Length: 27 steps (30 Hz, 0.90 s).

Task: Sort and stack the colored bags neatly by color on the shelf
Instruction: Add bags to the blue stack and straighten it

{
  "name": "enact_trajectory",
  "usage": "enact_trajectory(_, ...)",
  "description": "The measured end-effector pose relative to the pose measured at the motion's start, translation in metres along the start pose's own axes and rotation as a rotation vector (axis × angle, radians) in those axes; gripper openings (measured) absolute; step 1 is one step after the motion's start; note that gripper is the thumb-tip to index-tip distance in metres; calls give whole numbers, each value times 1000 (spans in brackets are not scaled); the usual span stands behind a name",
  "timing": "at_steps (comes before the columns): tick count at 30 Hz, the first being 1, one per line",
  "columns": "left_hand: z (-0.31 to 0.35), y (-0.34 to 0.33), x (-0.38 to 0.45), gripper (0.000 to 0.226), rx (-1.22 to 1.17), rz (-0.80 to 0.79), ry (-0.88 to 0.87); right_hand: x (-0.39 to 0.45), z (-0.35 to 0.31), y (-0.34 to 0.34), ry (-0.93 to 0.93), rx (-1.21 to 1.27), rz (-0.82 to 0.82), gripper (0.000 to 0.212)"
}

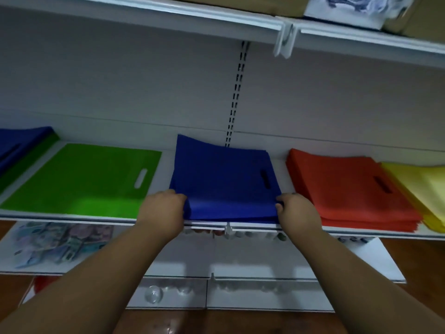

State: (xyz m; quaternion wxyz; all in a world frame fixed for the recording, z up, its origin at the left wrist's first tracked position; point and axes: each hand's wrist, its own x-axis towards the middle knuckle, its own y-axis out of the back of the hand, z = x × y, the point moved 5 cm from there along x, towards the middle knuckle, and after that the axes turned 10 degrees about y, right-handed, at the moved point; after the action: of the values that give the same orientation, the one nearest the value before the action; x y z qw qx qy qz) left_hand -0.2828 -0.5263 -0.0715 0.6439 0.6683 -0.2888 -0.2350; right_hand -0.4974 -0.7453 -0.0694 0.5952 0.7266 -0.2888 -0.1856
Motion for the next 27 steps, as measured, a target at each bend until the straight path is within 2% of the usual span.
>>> enact_trajectory(5,3,-2,6,37,17,70,10,9,2,-1,-35,-90,-85,16)
enact_trajectory(8,-1,0,3,33,-68,127,26,11,-12,2,-1,-53,-53,22)
enact_trajectory(15,-46,1,-36,23,-294,248,53,27,-117,-5,233,103,32,29)
enact_trajectory(20,-143,-4,-51,33,-361,202,181,41,-244,-24,402,200,30,23)
enact_trajectory(27,-344,-14,-79,43,-459,171,425,49,-461,-70,655,276,-44,33)
